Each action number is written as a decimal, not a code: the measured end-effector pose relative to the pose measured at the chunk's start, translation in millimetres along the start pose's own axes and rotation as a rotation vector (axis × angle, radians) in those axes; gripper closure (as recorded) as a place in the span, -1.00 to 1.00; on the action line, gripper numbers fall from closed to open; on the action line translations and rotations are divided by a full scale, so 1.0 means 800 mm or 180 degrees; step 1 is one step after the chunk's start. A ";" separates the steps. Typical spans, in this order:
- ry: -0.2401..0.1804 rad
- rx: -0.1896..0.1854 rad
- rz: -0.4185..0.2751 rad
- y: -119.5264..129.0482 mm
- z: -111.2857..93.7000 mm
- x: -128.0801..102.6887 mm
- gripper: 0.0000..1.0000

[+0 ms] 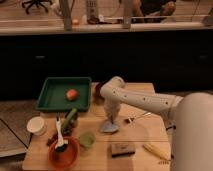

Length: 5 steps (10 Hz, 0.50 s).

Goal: Wipe table surface with towel

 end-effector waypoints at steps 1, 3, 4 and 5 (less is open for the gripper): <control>0.0007 0.0002 -0.0016 -0.009 -0.001 0.008 1.00; 0.0002 0.0027 -0.0133 -0.039 -0.002 0.010 1.00; -0.0013 0.0042 -0.0228 -0.054 -0.002 0.004 1.00; -0.0046 0.0045 -0.0306 -0.060 0.001 -0.006 1.00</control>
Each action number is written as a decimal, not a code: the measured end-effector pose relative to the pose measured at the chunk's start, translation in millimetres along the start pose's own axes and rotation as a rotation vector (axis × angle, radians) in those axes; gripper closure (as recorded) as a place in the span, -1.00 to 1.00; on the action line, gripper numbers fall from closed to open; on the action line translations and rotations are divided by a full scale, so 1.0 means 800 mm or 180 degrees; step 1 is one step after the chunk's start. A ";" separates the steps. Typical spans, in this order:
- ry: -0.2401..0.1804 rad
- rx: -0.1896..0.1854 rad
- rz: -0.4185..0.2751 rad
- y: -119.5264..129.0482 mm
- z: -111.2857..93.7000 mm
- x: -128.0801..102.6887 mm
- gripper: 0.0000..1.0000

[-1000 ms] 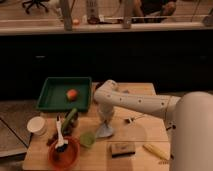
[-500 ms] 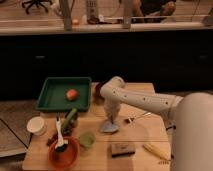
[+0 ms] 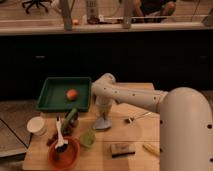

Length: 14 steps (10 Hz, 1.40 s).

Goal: Wipe table surface with towel

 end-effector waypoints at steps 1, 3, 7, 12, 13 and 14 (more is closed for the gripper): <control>-0.0026 0.0003 -0.0051 -0.003 0.002 -0.010 1.00; -0.0093 0.0028 -0.0108 0.000 0.008 -0.036 1.00; -0.0114 -0.0015 0.0228 0.059 0.010 -0.034 1.00; -0.0060 -0.0017 0.0354 0.060 0.001 0.008 1.00; -0.0055 -0.0022 0.0358 0.060 0.001 0.009 1.00; -0.0056 -0.0022 0.0363 0.061 0.001 0.008 1.00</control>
